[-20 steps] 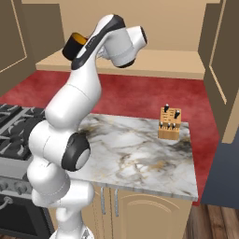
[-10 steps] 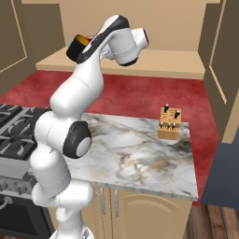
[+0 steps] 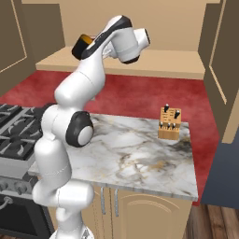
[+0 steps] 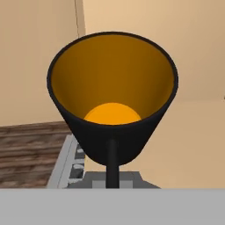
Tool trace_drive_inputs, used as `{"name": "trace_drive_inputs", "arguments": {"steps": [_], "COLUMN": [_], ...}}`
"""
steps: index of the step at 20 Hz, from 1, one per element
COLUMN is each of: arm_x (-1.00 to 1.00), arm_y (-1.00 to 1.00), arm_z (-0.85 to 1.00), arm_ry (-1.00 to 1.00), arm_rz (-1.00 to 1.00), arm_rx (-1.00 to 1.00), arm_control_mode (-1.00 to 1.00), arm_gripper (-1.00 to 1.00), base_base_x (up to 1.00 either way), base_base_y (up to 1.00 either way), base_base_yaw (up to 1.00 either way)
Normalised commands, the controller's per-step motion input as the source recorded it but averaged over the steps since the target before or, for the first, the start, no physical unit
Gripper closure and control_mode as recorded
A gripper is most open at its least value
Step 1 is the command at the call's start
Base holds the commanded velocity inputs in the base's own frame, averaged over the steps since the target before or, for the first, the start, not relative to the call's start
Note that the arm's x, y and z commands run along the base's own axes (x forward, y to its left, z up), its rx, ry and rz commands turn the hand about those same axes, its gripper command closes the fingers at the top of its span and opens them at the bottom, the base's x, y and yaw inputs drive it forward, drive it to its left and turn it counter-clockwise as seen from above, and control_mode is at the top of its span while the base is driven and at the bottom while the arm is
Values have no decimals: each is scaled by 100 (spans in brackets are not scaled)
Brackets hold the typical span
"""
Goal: Pick the mug on the counter and place it in the cabinet with the handle facing the right, like the mugs already inside.
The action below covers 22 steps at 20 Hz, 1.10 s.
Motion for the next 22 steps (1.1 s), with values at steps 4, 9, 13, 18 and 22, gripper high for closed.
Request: {"name": "trace_drive_inputs", "arguments": {"steps": [4, 9, 13, 18, 22], "arm_x": [43, 34, 33, 30, 13], "arm_y": [-2, -9, -6, -5, -1], "arm_z": [-14, -11, -8, -11, -11], "arm_ry": [0, 0, 0, 0, -2], "arm_rz": [0, 0, 0, 0, 0], "arm_rx": [-3, -3, -4, -5, -8], "arm_control_mode": [-100, -100, -100, -100, -100], "arm_gripper": [100, 100, 100, 100, 100], "base_base_x": [0, 0, 0, 0, 0], "base_base_y": [0, 0, 0, 0, 0], "base_base_yaw": [0, 0, 0, 0, 0]}}
